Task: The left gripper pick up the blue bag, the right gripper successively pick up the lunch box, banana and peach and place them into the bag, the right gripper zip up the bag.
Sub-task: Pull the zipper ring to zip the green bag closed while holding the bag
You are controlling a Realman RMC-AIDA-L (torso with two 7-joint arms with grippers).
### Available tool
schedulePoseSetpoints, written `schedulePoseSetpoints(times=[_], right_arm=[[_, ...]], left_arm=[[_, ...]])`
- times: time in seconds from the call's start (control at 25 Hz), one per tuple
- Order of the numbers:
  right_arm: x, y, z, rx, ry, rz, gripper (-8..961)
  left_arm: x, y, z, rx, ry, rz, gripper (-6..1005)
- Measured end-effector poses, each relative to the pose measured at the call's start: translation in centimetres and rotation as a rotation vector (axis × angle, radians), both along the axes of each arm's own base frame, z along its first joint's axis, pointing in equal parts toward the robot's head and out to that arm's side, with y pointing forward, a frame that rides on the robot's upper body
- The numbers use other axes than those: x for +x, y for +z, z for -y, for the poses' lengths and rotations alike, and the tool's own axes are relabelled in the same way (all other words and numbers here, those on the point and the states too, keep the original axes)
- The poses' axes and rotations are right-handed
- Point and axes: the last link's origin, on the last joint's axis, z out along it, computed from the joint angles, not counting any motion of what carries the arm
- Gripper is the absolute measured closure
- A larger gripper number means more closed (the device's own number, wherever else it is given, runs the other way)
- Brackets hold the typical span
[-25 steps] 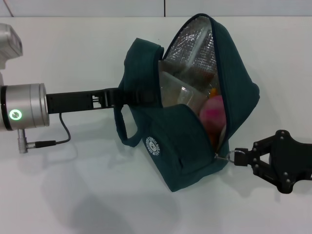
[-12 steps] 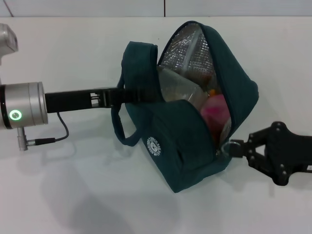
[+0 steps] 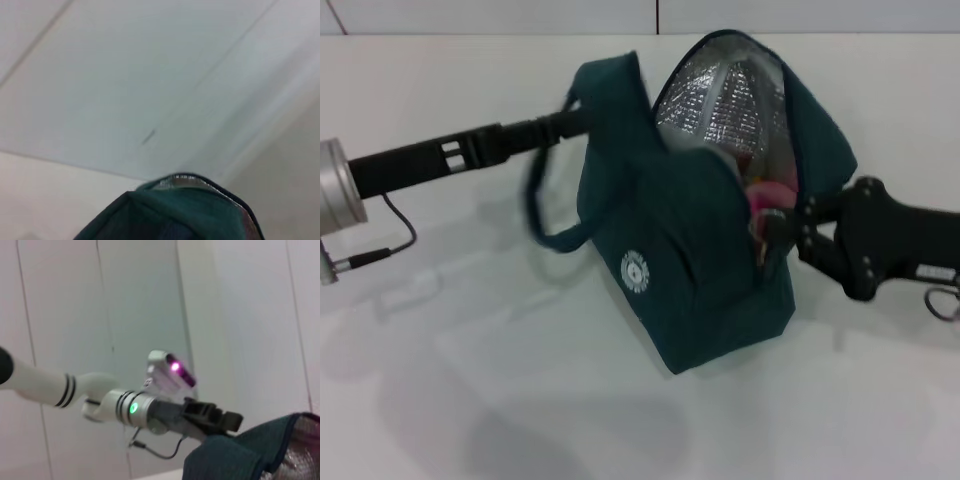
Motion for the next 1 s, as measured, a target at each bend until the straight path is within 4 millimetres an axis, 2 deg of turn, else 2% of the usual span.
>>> schedulePoseSetpoints(times=[0.2, 0.44, 0.68, 1.0], right_arm=[[-2.0, 0.0, -1.4, 0.028, 0.034, -0.053, 938], [-4.0, -0.5, -2.9, 0.033, 0.071, -0.043, 939], [-3.4, -1.6, -2.3, -0.004, 0.065, 0.006, 938], [-5.1, 0.1, -3.2, 0.049, 0.112, -0.053, 938]], left_arm=[[-0.9, 1.0, 0.1, 0.062, 0.029, 0.019, 157], [-1.5, 1.8, 0.7, 0.160, 0.019, 0.050, 134], [-2.3, 2.3, 1.4, 0.201, 0.036, 0.065, 116], [-2.6, 2.1, 1.7, 0.200, 0.051, 0.082, 120]])
